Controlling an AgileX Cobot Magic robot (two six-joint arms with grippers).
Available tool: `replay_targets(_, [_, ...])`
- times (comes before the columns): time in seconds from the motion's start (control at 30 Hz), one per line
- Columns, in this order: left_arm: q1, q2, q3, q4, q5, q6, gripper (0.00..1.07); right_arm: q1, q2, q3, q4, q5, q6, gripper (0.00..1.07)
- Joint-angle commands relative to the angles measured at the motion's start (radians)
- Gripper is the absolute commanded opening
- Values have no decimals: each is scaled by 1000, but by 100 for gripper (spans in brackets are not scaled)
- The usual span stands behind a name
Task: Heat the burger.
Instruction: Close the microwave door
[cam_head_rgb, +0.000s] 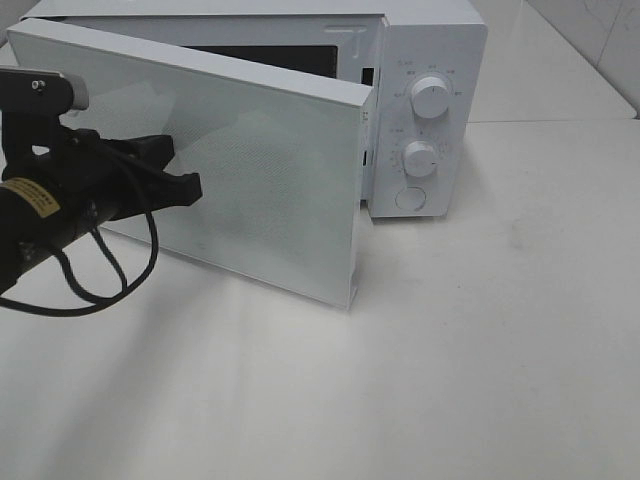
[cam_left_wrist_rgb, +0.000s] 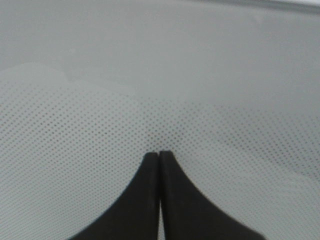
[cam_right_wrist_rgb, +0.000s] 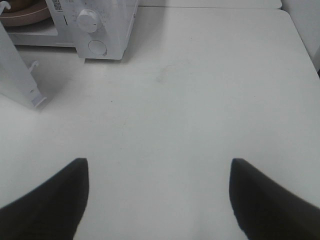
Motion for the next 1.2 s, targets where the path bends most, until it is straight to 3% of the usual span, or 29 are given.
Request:
replay_targets(0.03, [-22,20,-67,-51,41,18,0,-8,-26,-1,1,-3,-11,75])
replay_targets(0.27, [-56,79,-189,-79,98,51,0,-8,-26,-1,1,-3,-11,75])
replay_targets(0.53, [-82,132,-309,-125,154,51,0,-8,-26,-1,1,-3,-11,75])
replay_targets(0.93, [-101,195,-451,-180,219,96,0,-8,-26,-1,3,-3,-11,75])
replay_targets(1.2, [-101,242,-533,-208,241,96,0,-8,-26,-1,3,-3,-11,75])
